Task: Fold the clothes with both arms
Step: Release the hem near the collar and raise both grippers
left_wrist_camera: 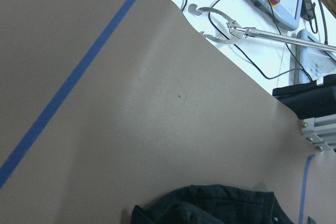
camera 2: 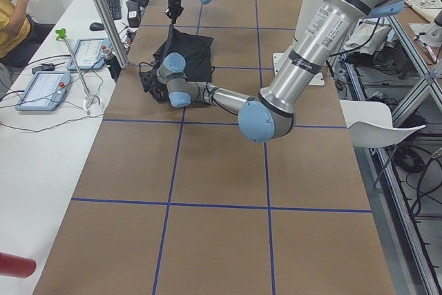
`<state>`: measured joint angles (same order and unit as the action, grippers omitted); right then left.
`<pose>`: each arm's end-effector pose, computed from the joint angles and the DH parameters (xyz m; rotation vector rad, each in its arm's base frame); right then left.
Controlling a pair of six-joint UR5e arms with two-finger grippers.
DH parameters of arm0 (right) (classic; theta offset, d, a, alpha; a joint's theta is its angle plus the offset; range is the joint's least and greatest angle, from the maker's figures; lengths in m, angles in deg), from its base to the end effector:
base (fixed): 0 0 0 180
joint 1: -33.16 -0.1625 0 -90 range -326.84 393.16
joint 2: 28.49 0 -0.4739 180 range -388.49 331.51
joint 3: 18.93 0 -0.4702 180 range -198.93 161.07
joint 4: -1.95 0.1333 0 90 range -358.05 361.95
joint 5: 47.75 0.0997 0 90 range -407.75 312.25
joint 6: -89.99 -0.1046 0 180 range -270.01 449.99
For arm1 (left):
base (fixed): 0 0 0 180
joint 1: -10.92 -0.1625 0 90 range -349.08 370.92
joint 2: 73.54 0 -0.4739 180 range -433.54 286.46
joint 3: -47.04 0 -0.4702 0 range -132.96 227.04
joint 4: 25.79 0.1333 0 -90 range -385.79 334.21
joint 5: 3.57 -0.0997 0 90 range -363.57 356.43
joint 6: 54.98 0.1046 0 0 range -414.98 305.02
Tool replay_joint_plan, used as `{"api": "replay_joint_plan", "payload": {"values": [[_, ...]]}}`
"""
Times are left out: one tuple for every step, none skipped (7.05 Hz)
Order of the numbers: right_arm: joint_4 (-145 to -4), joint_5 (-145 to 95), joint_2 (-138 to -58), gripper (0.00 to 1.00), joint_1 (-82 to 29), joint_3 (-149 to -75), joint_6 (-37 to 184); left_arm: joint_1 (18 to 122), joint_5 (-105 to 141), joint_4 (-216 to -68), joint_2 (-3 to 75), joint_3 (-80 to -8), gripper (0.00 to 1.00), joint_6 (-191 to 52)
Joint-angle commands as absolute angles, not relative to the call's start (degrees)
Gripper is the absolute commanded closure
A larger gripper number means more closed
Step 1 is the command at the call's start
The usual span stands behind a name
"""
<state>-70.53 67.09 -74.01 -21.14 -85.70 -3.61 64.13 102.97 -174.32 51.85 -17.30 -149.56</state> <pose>-0.4570 -0.7891 0.3418 -0.0942 -0.8027 0.8104 0.4369 -0.7571 0.4139 0.2619 1.2101 -0.7089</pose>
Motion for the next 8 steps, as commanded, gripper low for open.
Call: {"api": "replay_joint_plan", "payload": {"values": [[-68.97,62.48,-71.66,0.00,-18.97,-83.80,-5.53,64.09,100.85,-176.96,53.46,-13.00,0.27,-149.37],[-68.80,62.55,-71.47,0.00,-19.14,-83.88,-5.11,64.09,100.84,-176.97,53.55,-12.99,0.26,-149.37],[-68.71,62.90,-71.55,0.00,-18.53,-85.28,-5.54,64.09,100.84,-177.05,53.55,-13.34,0.26,-149.46],[-69.23,62.91,-75.03,0.00,-18.09,-91.21,-5.89,64.18,101.10,-177.05,53.55,-14.56,0.24,-149.37],[-68.98,62.47,-83.86,0.00,-15.39,-101.71,-6.76,64.27,101.28,-176.62,53.12,-16.05,0.24,-149.46],[-68.80,62.55,-91.86,0.00,-13.71,-111.21,-6.95,64.18,101.19,-176.70,52.76,-16.76,0.24,-149.81],[-68.54,61.95,-98.12,0.00,-11.52,-118.62,-9.21,64.09,101.28,-177.14,51.37,-18.16,0.24,-149.46],[-68.54,61.77,-99.75,0.00,-10.45,-121.30,-10.28,63.83,101.28,-176.79,51.44,-18.70,0.24,-149.46]]}}
